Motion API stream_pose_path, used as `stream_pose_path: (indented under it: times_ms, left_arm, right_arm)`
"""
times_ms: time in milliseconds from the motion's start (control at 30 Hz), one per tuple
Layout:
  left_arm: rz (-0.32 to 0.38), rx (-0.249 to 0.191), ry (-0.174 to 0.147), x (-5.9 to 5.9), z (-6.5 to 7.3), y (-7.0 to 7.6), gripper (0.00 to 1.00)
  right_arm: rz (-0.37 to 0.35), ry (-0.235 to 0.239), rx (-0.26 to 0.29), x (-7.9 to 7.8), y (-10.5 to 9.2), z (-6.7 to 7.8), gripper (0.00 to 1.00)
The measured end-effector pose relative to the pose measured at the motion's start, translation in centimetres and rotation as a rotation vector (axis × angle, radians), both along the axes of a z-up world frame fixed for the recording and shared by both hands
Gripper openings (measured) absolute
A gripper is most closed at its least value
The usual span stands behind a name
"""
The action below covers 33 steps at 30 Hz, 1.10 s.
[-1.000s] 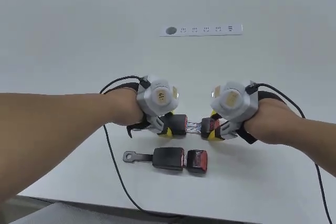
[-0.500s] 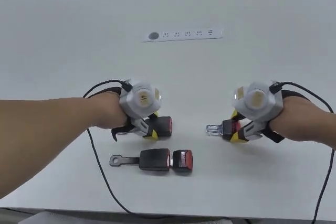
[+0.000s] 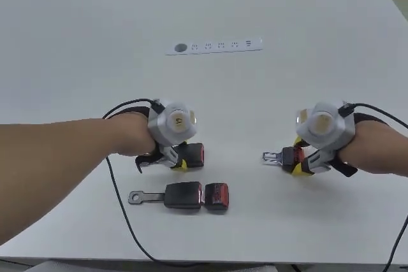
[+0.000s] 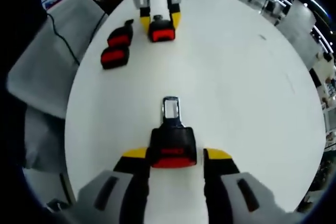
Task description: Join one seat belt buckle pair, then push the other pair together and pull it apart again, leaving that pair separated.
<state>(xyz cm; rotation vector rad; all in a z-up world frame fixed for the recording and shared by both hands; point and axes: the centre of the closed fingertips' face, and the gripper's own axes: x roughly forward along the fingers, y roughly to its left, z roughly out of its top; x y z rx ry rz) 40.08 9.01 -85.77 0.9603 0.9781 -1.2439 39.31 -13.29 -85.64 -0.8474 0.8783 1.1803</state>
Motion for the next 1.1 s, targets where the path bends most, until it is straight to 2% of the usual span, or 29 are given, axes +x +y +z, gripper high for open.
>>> stream_pose_path:
  times_ms: [67, 133, 167, 200, 233, 267, 300, 333, 400, 467, 567, 667, 733, 767, 867, 900, 1033, 1067, 1100]
  left_arm:
    - [0.004, -0.004, -0.036, 0.3, 0.1, 0.0, 0.37]
    - [0.03, 0.003, -0.046, 0.4, 0.2, 0.4, 0.48]
    - [0.052, -0.005, -0.066, 0.5, 0.4, 0.6, 0.55]
    - [0.061, -0.014, -0.076, 0.6, 0.7, 0.7, 0.59]
    - [0.098, -0.034, -0.095, 0.7, 1.3, 0.8, 0.6]
    - [0.121, -0.044, -0.104, 0.6, 1.8, 1.1, 0.61]
    - [0.134, -0.063, -0.124, 0.6, 2.3, 1.5, 0.62]
    - [0.144, -0.075, -0.134, 0.4, 2.6, 1.8, 0.62]
    - [0.184, -0.109, -0.137, -0.4, 3.3, 2.6, 0.63]
    - [0.251, -0.152, -0.14, -1.2, 3.9, 3.5, 0.64]
    - [0.326, -0.201, -0.148, -2.7, 4.6, 4.8, 0.69]
    - [0.36, -0.225, -0.162, -4.7, 5.3, 6.2, 0.74]
    - [0.371, -0.244, -0.153, -5.8, 5.6, 6.7, 0.74]
    - [0.403, -0.25, -0.159, -6.4, 5.8, 7.2, 0.76]
    - [0.476, -0.297, -0.169, -7.3, 6.7, 7.9, 0.82]
    - [0.485, -0.32, -0.178, -7.8, 7.3, 8.2, 0.84]
    - [0.504, -0.347, -0.183, -9.6, 8.4, 9.8, 0.91]
    - [0.517, -0.366, -0.183, -9.8, 8.7, 10.0, 0.93]
    - [0.571, -0.378, -0.164, -10.1, 8.6, 10.8, 0.94]
  right_arm:
    - [0.003, -0.043, 0.008, 0.2, 0.0, 0.1, 0.44]
    - [-0.043, -0.094, 0.006, 0.6, -0.4, 0.3, 0.47]
    - [-0.045, -0.117, -0.003, 0.7, -0.7, 0.4, 0.48]
    - [-0.068, -0.129, -0.012, 0.5, -1.2, 0.5, 0.49]
    - [-0.098, -0.13, -0.01, 0.3, -1.4, 0.6, 0.5]
    - [-0.147, -0.108, 0.034, -0.3, -1.2, 0.9, 0.51]
    - [-0.164, -0.098, 0.052, -0.5, -1.1, 1.1, 0.53]
    - [-0.2, -0.093, 0.095, -0.9, -1.0, 1.5, 0.53]
    - [-0.229, -0.092, 0.139, -1.6, -0.9, 2.2, 0.54]
    - [-0.289, -0.075, 0.157, -2.2, -0.9, 2.6, 0.57]
    - [-0.317, -0.084, 0.229, -3.1, 0.3, 3.8, 0.63]
    - [-0.328, -0.091, 0.263, -4.2, 0.9, 4.8, 0.69]
    - [-0.336, -0.098, 0.28, -4.8, 1.0, 5.4, 0.71]
    - [-0.355, -0.096, 0.296, -5.1, 0.9, 5.7, 0.73]
    - [-0.389, -0.089, 0.325, -5.9, 0.6, 6.5, 0.76]
    - [-0.4, -0.086, 0.335, -6.1, 0.5, 6.8, 0.77]
    - [-0.411, -0.097, 0.358, -7.3, -0.1, 7.8, 0.83]
    - [-0.408, -0.091, 0.353, -7.6, -0.2, 7.9, 0.85]
    - [-0.41, -0.088, 0.358, -7.9, -0.3, 8.0, 0.87]
